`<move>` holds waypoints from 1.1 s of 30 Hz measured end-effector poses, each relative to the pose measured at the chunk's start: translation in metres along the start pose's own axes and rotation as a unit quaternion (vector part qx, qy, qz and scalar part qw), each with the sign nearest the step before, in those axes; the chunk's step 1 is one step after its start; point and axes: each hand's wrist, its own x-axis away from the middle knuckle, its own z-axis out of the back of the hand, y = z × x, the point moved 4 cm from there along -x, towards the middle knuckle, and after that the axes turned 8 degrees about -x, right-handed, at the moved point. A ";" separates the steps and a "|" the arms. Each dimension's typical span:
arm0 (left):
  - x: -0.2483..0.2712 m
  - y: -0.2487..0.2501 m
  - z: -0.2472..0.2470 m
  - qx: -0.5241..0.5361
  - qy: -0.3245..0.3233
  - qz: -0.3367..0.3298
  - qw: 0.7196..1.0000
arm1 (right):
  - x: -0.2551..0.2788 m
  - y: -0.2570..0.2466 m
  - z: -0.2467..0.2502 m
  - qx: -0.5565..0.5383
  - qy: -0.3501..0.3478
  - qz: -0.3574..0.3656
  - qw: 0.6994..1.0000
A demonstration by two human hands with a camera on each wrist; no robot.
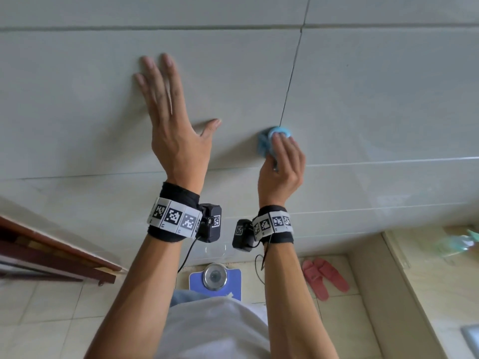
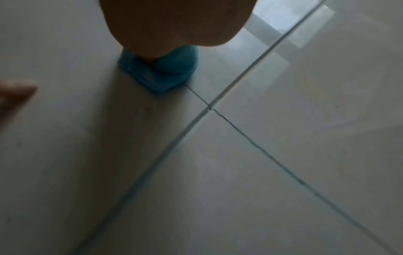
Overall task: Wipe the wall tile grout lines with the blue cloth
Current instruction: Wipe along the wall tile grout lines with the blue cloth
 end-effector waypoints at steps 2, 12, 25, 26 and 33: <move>0.005 -0.004 -0.002 -0.014 -0.014 -0.003 1.000 | -0.009 0.008 0.004 -0.012 0.076 -0.073 0.994; 0.030 -0.017 -0.018 -0.042 -0.041 -0.014 0.998 | 0.020 -0.006 -0.008 -0.022 -0.023 -0.037 0.999; 0.043 -0.030 -0.029 -0.060 -0.044 -0.016 0.997 | 0.084 0.009 -0.014 -0.010 -0.087 -0.005 0.996; 0.044 -0.031 -0.029 -0.060 -0.043 -0.018 0.997 | 0.082 0.014 -0.011 0.003 -0.104 0.026 0.994; 0.053 -0.035 -0.031 -0.060 -0.037 -0.020 0.997 | 0.050 0.058 0.019 0.008 0.170 -0.153 0.973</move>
